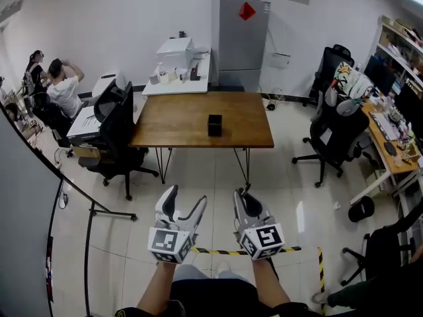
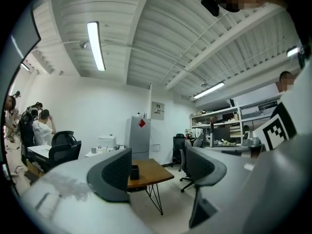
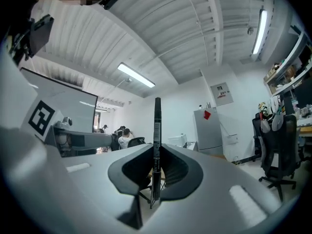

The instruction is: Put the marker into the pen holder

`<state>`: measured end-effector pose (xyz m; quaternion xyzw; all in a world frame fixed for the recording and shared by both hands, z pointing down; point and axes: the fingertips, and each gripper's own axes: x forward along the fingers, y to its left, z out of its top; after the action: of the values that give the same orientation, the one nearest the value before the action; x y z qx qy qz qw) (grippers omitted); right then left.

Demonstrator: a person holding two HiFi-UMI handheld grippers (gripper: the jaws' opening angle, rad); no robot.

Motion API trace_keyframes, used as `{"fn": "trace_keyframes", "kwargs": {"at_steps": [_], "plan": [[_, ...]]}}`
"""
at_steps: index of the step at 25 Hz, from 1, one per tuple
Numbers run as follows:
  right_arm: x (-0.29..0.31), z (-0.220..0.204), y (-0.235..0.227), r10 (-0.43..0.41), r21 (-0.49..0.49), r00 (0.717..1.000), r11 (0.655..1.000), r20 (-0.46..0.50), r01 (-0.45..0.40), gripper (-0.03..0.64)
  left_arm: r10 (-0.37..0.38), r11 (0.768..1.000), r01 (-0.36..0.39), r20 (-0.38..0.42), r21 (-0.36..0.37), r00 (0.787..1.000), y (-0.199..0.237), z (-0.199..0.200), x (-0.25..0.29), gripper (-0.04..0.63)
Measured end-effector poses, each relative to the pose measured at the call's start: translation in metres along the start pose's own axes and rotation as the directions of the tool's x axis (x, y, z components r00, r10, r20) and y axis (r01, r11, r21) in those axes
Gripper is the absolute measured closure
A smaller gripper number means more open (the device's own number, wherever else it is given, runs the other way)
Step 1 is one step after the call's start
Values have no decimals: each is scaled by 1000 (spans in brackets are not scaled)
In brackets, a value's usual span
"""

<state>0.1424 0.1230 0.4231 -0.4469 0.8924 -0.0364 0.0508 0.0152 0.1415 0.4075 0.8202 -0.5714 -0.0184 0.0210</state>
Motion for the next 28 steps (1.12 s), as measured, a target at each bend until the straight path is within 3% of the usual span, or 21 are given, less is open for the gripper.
{"fn": "trace_keyframes", "kwargs": {"at_steps": [3, 6, 14, 23, 28], "plan": [[49, 6, -33, 20, 29, 1000, 999, -1, -20, 581, 11, 999, -10, -23, 34, 1000, 22, 0, 57, 241], [89, 0, -60, 37, 17, 999, 999, -31, -36, 581, 26, 999, -25, -42, 21, 999, 46, -8, 106, 241], [235, -22, -140, -26, 30, 998, 999, -49, 28, 581, -16, 1000, 16, -22, -5, 1000, 143, -18, 254, 241], [400, -26, -183, -49, 73, 997, 996, -60, 53, 581, -86, 996, 86, -19, -9, 996, 270, -3, 395, 241], [444, -41, -203, -51, 81, 994, 995, -99, 59, 581, -106, 994, 106, -65, -10, 992, 294, -16, 438, 241]]}}
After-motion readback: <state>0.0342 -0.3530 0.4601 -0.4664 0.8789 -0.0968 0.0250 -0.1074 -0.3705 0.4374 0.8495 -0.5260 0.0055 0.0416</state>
